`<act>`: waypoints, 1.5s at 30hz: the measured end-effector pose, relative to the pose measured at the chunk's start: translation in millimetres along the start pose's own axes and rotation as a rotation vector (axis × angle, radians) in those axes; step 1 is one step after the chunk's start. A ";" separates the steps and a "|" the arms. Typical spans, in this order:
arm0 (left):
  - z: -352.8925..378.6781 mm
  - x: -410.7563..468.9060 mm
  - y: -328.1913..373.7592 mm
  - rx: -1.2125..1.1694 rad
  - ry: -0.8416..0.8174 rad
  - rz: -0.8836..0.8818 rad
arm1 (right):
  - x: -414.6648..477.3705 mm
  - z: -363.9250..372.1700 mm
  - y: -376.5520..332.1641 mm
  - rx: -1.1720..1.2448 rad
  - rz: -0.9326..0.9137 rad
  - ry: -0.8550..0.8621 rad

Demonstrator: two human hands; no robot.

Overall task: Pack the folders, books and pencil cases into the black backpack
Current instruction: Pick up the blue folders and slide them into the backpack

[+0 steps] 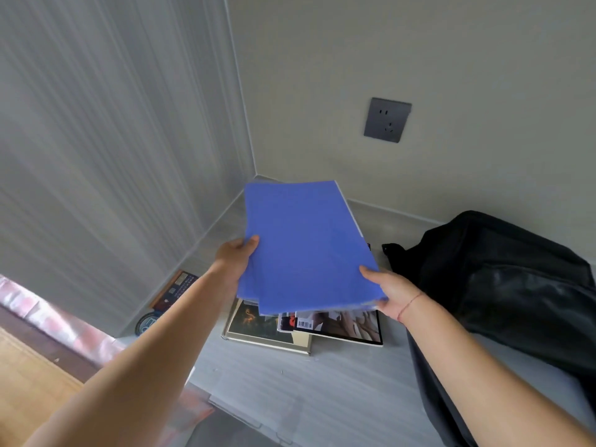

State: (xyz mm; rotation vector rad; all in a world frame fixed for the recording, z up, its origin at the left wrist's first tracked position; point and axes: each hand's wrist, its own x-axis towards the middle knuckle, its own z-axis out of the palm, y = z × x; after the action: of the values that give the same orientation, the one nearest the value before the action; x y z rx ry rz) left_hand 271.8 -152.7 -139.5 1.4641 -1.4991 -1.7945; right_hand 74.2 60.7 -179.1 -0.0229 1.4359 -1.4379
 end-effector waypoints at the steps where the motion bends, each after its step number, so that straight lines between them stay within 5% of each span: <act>1: -3.5 -3.7 4.4 0.001 0.001 0.012 | -1.9 0.9 -1.9 0.001 -0.023 -0.004; 12: -27.5 -14.6 -37.7 0.024 -0.020 -0.075 | -36.4 -29.5 -12.1 0.073 -0.097 -0.039; 17: -23.8 -20.9 -44.4 0.087 -0.071 -0.066 | -52.3 -51.5 -25.7 -0.173 -0.019 -0.129; 25: -9.8 -15.1 -52.7 -0.157 -0.004 -0.190 | -52.6 -54.4 -39.5 -0.442 0.044 -0.236; 32: -25.4 1.1 -46.8 -0.277 0.159 -0.085 | -41.2 -49.4 -37.7 -0.361 0.014 -0.301; 38: -46.1 -4.4 -42.6 -0.167 -0.190 -0.266 | -23.4 -40.1 -47.8 0.301 -0.133 -0.049; 45: -5.3 -15.1 -52.0 -0.355 -0.118 -0.183 | -11.2 -13.2 -30.4 0.237 -0.094 0.056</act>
State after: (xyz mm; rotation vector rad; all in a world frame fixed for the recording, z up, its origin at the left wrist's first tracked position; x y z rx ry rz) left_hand 298.5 -124.6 -177.7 1.3700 -1.0493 -2.1567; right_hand 51.8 68.9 -153.6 0.1011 1.3154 -1.6895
